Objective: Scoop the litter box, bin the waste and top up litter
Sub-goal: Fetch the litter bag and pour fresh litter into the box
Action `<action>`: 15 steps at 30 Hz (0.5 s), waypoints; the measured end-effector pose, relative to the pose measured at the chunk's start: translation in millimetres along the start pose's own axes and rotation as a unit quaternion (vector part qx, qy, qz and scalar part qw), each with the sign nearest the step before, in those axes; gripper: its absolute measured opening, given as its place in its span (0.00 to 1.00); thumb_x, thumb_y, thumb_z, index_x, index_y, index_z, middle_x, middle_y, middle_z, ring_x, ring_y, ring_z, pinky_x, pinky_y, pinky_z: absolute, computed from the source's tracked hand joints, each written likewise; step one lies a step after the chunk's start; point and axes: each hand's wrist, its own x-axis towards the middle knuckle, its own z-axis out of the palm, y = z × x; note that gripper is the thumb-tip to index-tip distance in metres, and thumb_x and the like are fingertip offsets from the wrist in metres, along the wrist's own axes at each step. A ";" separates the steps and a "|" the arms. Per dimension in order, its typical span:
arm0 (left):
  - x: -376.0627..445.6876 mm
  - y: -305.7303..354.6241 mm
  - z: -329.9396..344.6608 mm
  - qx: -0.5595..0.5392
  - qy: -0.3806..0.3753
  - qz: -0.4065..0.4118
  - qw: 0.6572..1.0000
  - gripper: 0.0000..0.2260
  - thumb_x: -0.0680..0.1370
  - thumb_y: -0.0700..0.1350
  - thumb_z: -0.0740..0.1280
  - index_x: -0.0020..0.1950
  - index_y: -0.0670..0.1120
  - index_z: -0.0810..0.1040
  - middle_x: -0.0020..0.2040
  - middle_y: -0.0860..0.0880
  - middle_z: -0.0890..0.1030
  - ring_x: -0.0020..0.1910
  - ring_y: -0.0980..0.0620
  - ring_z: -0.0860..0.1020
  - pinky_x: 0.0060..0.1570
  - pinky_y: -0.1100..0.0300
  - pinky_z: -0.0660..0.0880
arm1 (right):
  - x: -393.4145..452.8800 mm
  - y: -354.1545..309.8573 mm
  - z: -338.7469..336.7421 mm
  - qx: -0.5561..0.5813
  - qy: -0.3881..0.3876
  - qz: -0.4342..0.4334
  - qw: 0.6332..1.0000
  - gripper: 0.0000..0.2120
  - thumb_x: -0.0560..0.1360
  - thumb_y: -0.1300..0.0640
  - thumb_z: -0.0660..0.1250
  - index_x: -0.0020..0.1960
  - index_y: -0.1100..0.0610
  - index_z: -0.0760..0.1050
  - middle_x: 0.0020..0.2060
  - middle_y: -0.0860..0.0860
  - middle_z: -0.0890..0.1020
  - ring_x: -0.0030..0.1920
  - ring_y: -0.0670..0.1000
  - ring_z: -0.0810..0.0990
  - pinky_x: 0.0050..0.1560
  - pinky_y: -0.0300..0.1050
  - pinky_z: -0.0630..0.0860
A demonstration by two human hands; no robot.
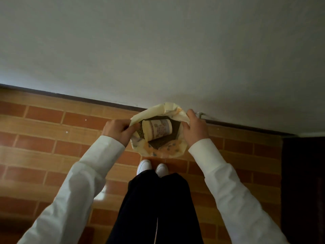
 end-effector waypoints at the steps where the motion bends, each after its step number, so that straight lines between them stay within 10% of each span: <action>1: -18.7 15.3 -22.8 -0.009 0.007 -0.007 1.000 0.16 0.69 0.56 0.60 0.32 0.46 0.79 0.30 0.38 0.79 0.33 0.37 0.77 0.31 0.55 0.66 | -14.8 -21.4 -22.8 -0.006 -0.008 -0.006 1.000 0.04 0.80 0.61 0.58 0.54 0.57 0.67 0.39 0.53 0.73 0.39 0.53 0.73 0.38 0.46 0.70; 15: -239.4 94.2 -261.5 -0.107 0.140 -0.173 0.969 0.13 0.78 0.48 0.65 0.44 0.39 0.82 0.31 0.41 0.77 0.29 0.47 0.70 0.31 0.58 0.64 | -155.6 -268.1 -168.8 -0.050 -0.093 -0.179 0.978 0.04 0.80 0.58 0.61 0.47 0.53 0.66 0.36 0.52 0.75 0.36 0.52 0.75 0.34 0.42 0.69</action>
